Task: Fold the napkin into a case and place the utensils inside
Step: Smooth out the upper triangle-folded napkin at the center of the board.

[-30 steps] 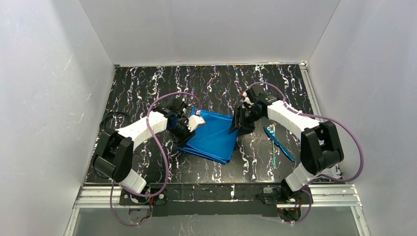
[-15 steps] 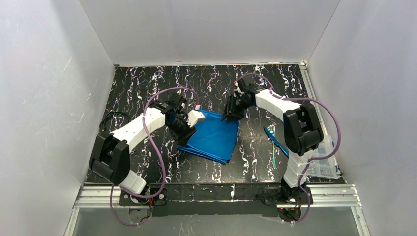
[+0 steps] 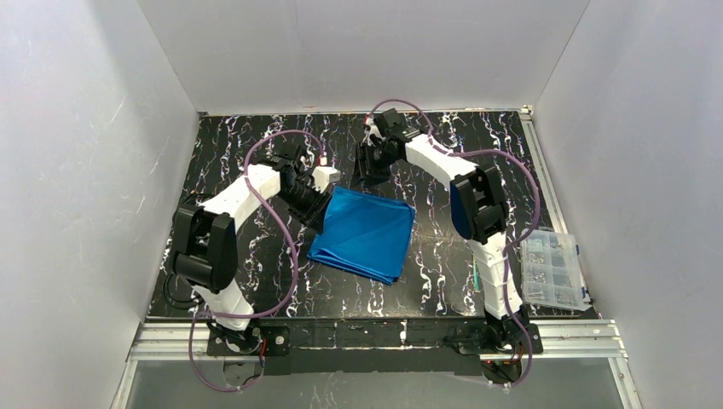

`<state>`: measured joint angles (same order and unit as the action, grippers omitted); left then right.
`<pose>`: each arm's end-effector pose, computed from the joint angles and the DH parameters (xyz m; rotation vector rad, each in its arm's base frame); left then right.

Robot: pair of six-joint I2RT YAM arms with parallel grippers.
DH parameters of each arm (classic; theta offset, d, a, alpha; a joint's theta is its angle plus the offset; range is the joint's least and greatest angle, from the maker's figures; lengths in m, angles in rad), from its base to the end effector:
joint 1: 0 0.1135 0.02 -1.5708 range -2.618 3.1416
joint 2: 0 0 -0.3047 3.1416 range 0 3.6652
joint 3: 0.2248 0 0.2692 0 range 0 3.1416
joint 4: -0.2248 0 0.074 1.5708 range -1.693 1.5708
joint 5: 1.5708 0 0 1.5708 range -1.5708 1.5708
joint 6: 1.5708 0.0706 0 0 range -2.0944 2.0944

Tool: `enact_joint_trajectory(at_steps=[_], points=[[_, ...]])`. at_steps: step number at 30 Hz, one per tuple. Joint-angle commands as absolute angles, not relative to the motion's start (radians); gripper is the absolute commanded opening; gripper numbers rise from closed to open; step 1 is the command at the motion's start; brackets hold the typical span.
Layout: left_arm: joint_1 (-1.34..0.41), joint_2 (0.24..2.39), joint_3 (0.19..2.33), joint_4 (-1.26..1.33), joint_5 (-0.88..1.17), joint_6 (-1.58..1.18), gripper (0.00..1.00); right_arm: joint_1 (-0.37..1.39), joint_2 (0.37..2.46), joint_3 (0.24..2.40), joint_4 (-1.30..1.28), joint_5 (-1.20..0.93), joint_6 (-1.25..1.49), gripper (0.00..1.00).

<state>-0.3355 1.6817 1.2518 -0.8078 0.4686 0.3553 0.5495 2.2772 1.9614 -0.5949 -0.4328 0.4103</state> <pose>0.3314 -0.1493 0.2320 1.0293 2.5365 -0.6483 0.4711 0.3232 0.2117 -0.3763 2.5811 0.9186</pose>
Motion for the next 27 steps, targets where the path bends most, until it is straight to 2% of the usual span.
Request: enact_joint_trajectory(at_steps=[1,19,27], points=[[-0.338,1.708,1.256,-0.794,0.548,0.313,0.39,0.543,2.306,1.986,-0.687,-0.446,0.343,0.58],[-0.333,1.708,1.178,-0.718,0.451,0.319,0.34,0.544,2.330,1.899,-0.692,-0.512,0.322,0.57],[-0.332,1.700,1.170,-0.709,0.432,0.317,0.33,0.545,2.333,1.947,-0.720,-0.516,0.278,0.56]])
